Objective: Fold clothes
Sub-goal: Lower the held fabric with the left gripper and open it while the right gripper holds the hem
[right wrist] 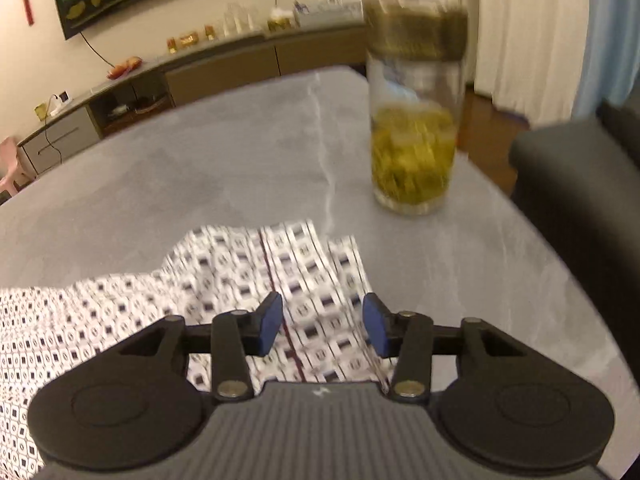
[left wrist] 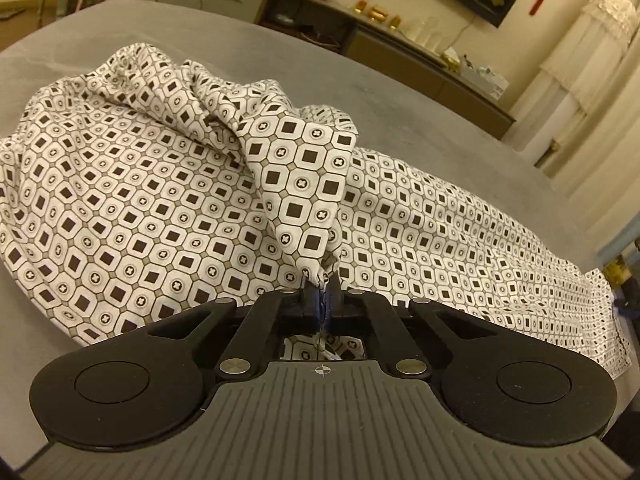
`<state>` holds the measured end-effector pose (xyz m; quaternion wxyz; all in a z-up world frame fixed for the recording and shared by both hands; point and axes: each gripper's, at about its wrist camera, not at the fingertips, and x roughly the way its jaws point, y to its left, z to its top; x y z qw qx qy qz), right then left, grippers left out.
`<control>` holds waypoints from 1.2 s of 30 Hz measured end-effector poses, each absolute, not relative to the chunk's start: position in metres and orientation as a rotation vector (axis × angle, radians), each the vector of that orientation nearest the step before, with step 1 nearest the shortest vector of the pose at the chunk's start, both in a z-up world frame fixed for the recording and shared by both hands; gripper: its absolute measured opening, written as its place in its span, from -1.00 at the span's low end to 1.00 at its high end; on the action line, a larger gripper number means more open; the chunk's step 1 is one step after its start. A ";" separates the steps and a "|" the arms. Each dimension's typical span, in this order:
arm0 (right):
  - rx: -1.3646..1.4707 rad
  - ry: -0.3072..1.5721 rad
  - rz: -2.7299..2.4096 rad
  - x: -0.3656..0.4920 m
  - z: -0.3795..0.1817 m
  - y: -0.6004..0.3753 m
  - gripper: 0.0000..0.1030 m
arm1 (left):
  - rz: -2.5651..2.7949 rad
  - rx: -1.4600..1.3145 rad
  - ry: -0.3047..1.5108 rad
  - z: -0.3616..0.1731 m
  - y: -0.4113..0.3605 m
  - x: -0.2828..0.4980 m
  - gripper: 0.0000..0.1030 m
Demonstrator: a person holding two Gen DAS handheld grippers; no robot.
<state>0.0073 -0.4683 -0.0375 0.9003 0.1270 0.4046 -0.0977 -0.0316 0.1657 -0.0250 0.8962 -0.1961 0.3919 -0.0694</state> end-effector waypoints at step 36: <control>0.042 0.891 -0.430 -0.023 -0.041 -0.452 -0.78 | 0.140 -0.614 0.780 -0.028 0.322 -0.047 -0.85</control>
